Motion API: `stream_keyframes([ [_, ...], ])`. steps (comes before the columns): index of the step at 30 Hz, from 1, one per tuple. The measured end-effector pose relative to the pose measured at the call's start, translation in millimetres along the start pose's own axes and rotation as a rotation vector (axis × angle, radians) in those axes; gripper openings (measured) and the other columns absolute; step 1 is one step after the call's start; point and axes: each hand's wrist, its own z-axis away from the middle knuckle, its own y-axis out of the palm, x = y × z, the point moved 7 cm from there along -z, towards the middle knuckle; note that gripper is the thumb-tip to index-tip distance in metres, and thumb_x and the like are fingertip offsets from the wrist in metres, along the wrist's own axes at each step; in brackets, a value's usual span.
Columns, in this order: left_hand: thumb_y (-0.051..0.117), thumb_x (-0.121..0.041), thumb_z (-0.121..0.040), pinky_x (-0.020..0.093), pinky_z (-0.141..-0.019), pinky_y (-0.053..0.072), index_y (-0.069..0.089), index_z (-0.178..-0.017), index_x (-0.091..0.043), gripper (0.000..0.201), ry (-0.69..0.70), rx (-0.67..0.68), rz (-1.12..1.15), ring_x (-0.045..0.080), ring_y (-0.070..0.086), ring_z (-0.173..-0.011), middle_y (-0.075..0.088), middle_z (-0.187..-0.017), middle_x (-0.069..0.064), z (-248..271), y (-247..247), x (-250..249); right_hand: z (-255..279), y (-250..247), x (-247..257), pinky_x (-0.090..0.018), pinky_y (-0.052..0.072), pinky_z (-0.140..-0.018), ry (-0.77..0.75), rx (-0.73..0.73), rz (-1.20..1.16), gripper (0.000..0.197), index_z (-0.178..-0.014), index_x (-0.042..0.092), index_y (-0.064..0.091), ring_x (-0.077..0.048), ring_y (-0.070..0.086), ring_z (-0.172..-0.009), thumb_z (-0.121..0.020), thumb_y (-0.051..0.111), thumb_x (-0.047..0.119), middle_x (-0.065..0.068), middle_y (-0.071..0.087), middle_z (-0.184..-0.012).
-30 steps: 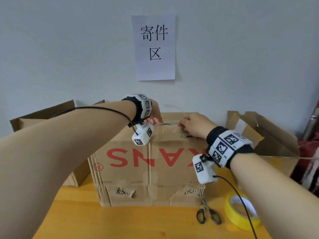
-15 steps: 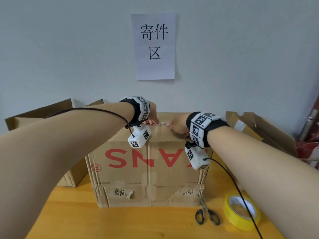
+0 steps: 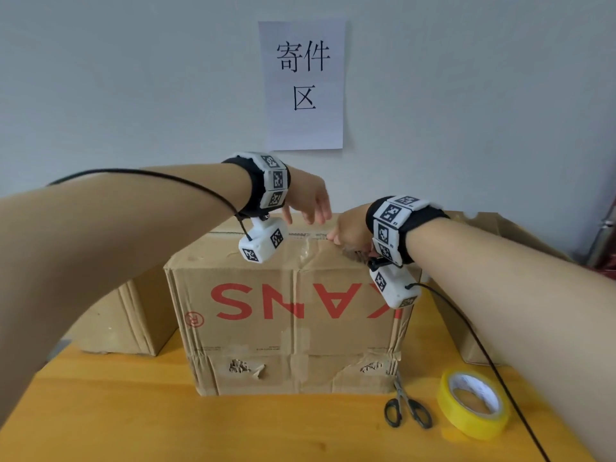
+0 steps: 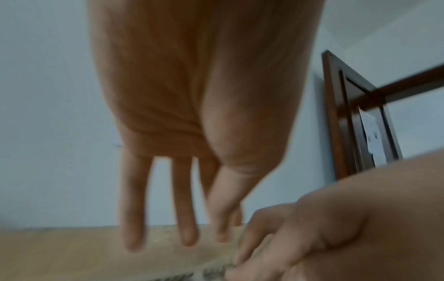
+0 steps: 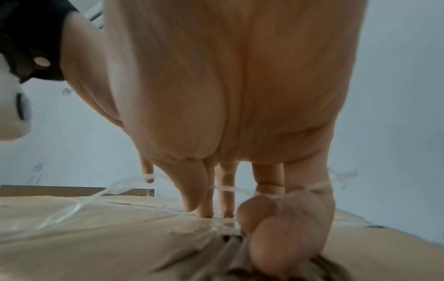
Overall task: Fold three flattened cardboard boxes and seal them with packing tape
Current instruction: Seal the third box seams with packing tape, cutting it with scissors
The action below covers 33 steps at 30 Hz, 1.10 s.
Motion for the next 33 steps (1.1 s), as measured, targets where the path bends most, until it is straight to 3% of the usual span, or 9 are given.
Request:
stream_keyframes([
  [3, 0.044, 0.007, -0.096, 0.045, -0.097, 0.055, 0.058, -0.133, -0.025, 0.051, 0.056, 0.070, 0.054, 0.014, 0.051, -0.130, 0.057, -0.140, -0.013, 0.9, 15.0, 1.8, 0.5, -9.3, -2.9, -0.023, 0.044, -0.062, -0.021, -0.040, -0.011, 0.040, -0.144, 0.008, 0.052, -0.031, 0.057, -0.124, -0.104, 0.050, 0.014, -0.015, 0.056, -0.142],
  [7, 0.038, 0.008, -0.097, 0.042, -0.109, 0.047, 0.037, -0.154, -0.025, 0.065, -0.008, 0.175, 0.069, 0.014, 0.041, -0.140, 0.047, -0.151, -0.013, -0.5, 35.0, 14.9, 3.0, -8.3, -5.7, -0.029, 0.042, -0.086, 0.027, 0.007, 0.035, 0.040, -0.145, 0.015, 0.052, -0.020, 0.060, -0.093, -0.107, 0.041, 0.020, -0.009, 0.055, -0.144],
  [12, 0.040, 0.006, -0.100, 0.044, -0.112, 0.043, 0.033, -0.155, -0.020, 0.061, -0.094, 0.140, 0.142, 0.017, 0.035, -0.145, 0.048, -0.150, -0.013, 2.1, 33.2, 29.9, 1.7, -7.5, 2.9, -0.031, 0.040, -0.098, -0.006, -0.005, 0.077, 0.046, -0.152, 0.013, 0.042, -0.025, 0.052, -0.128, -0.106, 0.043, 0.018, -0.008, 0.050, -0.148],
  [16, 0.042, 0.004, -0.100, 0.046, -0.110, 0.045, 0.041, -0.151, -0.023, 0.058, -0.111, 0.116, 0.184, 0.019, 0.032, -0.147, 0.039, -0.158, -0.006, 1.7, 32.9, 33.8, -1.3, -1.6, 8.4, -0.029, 0.043, -0.093, -0.051, 0.010, 0.000, 0.040, -0.145, 0.010, 0.050, -0.029, 0.053, -0.131, -0.107, 0.043, 0.015, -0.012, 0.055, -0.144],
  [20, 0.042, 0.004, -0.100, 0.046, -0.109, 0.046, 0.041, -0.151, -0.020, 0.057, -0.111, 0.100, 0.200, 0.019, 0.033, -0.146, 0.038, -0.158, -0.003, -0.6, 33.7, 33.5, -4.9, 4.2, 9.9, -0.032, 0.034, -0.112, -0.002, 0.049, 0.075, 0.044, -0.153, 0.011, 0.036, -0.026, 0.042, -0.139, -0.109, 0.030, 0.011, -0.009, 0.042, -0.154],
  [22, 0.037, 0.005, -0.100, 0.046, -0.108, 0.047, 0.042, -0.151, -0.018, 0.056, -0.107, 0.088, 0.206, 0.020, 0.036, -0.145, 0.041, -0.157, 0.001, -0.2, 33.1, 32.8, -5.8, 2.8, 12.8, -0.032, 0.032, -0.114, -0.023, 0.048, 0.109, 0.044, -0.153, 0.011, 0.035, -0.025, 0.041, -0.141, -0.109, 0.031, 0.012, -0.008, 0.040, -0.156],
  [27, 0.048, -0.003, -0.102, 0.041, -0.105, 0.050, 0.048, -0.145, -0.012, 0.045, -0.109, 0.025, 0.326, 0.019, 0.046, -0.139, 0.049, -0.151, 0.004, 2.8, 31.4, 38.2, 1.3, -0.1, 6.3, -0.029, 0.043, -0.093, -0.056, 0.037, 0.093, 0.041, -0.148, 0.012, 0.047, -0.024, 0.053, -0.127, -0.109, 0.035, 0.013, -0.008, 0.050, -0.148],
  [31, 0.062, -0.015, -0.098, 0.038, -0.103, 0.051, 0.060, -0.136, -0.010, 0.038, -0.095, 0.004, 0.357, 0.015, 0.055, -0.128, 0.061, -0.138, 0.001, 5.9, 29.9, 44.2, 3.6, 3.3, 1.7, -0.015, 0.039, -0.050, -0.060, 0.041, -0.013, 0.041, -0.147, 0.011, 0.049, -0.014, 0.049, -0.086, -0.109, 0.037, 0.012, -0.009, 0.053, -0.147],
  [33, 0.069, -0.020, -0.095, 0.035, -0.101, 0.053, 0.066, -0.127, -0.009, 0.035, -0.096, -0.003, 0.367, 0.011, 0.061, -0.114, 0.068, -0.124, 0.000, 7.6, 29.2, 50.3, 3.0, 1.5, -0.2, -0.011, 0.037, -0.050, -0.072, -0.012, -0.023, 0.039, -0.144, 0.016, 0.053, -0.013, 0.049, -0.077, -0.106, 0.045, 0.016, -0.010, 0.060, -0.138],
])
